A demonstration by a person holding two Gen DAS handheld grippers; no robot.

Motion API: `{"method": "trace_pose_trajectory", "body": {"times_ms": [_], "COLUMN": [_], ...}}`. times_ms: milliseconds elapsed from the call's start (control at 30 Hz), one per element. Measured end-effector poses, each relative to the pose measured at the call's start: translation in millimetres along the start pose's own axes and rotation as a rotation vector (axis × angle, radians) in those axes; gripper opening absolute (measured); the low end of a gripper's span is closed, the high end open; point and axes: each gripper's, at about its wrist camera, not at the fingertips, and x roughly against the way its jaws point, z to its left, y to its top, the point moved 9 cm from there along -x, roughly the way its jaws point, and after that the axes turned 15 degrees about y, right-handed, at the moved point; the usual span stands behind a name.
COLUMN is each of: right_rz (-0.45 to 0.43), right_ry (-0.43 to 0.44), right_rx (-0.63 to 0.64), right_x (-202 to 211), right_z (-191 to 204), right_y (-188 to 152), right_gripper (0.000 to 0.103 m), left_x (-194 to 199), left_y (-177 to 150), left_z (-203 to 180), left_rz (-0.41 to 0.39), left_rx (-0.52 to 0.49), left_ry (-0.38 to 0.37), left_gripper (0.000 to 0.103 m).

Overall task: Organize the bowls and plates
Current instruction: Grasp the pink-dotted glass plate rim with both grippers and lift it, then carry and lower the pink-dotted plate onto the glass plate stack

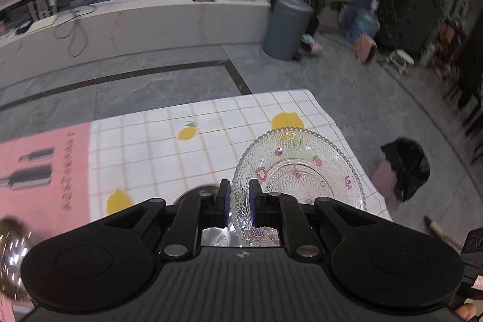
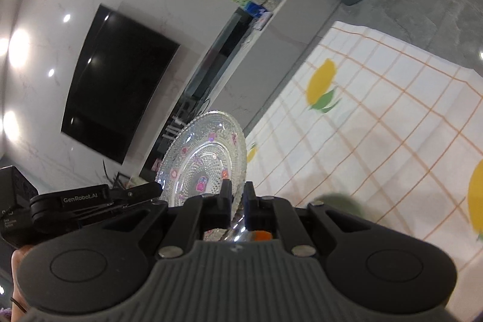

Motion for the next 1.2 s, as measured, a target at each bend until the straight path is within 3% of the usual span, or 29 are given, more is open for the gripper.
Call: {"method": "trace_pose_trajectory", "body": {"times_ms": [333, 600, 833, 1200], "right_rz": [0.152, 0.321, 0.403, 0.479], "right_ry": [0.019, 0.003, -0.035, -0.085], "right_rx": [0.069, 0.088, 0.125, 0.151], "right_x": [-15.6, -33.5, -32.6, -29.9], "right_z": [69.9, 86.2, 88.1, 78.8], "right_y": [-87.2, -168.3, -212.6, -246.8], "right_gripper": [0.005, 0.006, 0.006, 0.006], "left_x": [57.3, 77.6, 76.4, 70.7], "left_y": [-72.7, -155.4, -211.9, -273.8], "left_z": [102.4, 176.0, 199.6, 208.8], "left_rz": [-0.016, 0.015, 0.064, 0.133], "left_rx": [0.224, 0.423, 0.536, 0.609], "left_ry": [0.017, 0.037, 0.017, -0.007], "left_gripper": [0.013, 0.013, 0.013, 0.013]}}
